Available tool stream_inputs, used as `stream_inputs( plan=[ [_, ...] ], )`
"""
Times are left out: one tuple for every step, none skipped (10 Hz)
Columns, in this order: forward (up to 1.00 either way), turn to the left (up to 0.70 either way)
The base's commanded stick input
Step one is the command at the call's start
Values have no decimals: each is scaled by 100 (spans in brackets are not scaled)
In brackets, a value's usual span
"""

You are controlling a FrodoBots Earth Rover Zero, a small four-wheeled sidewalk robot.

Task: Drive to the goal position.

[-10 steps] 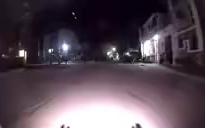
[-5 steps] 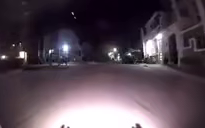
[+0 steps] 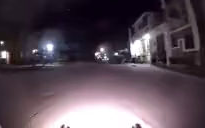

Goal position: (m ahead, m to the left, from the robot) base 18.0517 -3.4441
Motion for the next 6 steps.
stream_inputs(
  plan=[
    [85,0],
    [85,0],
    [85,-6],
    [85,-31],
    [85,-23],
    [85,-11]
  ],
)
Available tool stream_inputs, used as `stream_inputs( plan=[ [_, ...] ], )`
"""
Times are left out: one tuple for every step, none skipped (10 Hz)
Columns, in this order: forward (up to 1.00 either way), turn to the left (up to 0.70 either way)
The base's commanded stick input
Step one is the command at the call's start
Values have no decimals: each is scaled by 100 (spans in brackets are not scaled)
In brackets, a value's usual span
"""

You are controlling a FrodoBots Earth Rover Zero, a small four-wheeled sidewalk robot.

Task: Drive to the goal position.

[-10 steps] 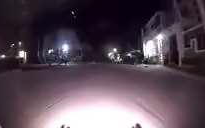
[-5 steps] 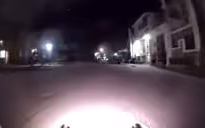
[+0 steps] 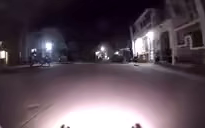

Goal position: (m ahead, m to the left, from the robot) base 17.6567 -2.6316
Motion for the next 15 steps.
stream_inputs(
  plan=[
    [85,0],
    [85,0],
    [85,0],
    [85,0],
    [85,0],
    [85,-8],
    [85,-26],
    [85,-34],
    [85,-34],
    [85,-34],
    [85,-20],
    [85,-3],
    [85,0],
    [85,0],
    [85,0]
  ],
)
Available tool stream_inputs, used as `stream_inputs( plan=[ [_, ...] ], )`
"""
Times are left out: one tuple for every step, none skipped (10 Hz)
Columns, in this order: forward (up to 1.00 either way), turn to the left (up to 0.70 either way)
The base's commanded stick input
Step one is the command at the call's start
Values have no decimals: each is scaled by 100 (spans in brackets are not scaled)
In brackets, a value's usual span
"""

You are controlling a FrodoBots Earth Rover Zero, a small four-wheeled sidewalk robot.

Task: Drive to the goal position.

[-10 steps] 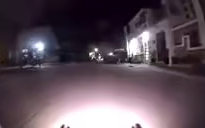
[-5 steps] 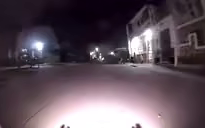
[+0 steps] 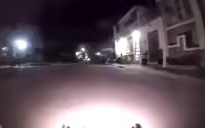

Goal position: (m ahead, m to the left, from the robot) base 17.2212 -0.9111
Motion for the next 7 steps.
stream_inputs(
  plan=[
    [85,0],
    [85,0],
    [85,0],
    [85,0],
    [85,0],
    [85,0],
    [85,0]
  ],
)
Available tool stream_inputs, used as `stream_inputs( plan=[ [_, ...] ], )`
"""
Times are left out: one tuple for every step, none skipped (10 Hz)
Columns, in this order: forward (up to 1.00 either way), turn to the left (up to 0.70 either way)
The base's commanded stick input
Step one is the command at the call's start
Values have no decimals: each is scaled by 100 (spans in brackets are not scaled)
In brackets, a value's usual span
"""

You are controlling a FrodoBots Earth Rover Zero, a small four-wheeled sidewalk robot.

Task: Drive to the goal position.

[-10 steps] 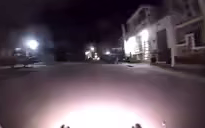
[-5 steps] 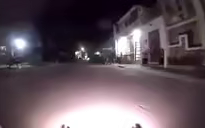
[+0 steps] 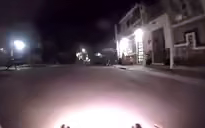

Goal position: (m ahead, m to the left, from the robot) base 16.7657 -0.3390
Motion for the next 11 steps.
stream_inputs(
  plan=[
    [85,0],
    [85,0],
    [85,0],
    [85,0],
    [85,0],
    [85,0],
    [85,0],
    [85,0],
    [85,0],
    [85,0],
    [85,0]
  ],
)
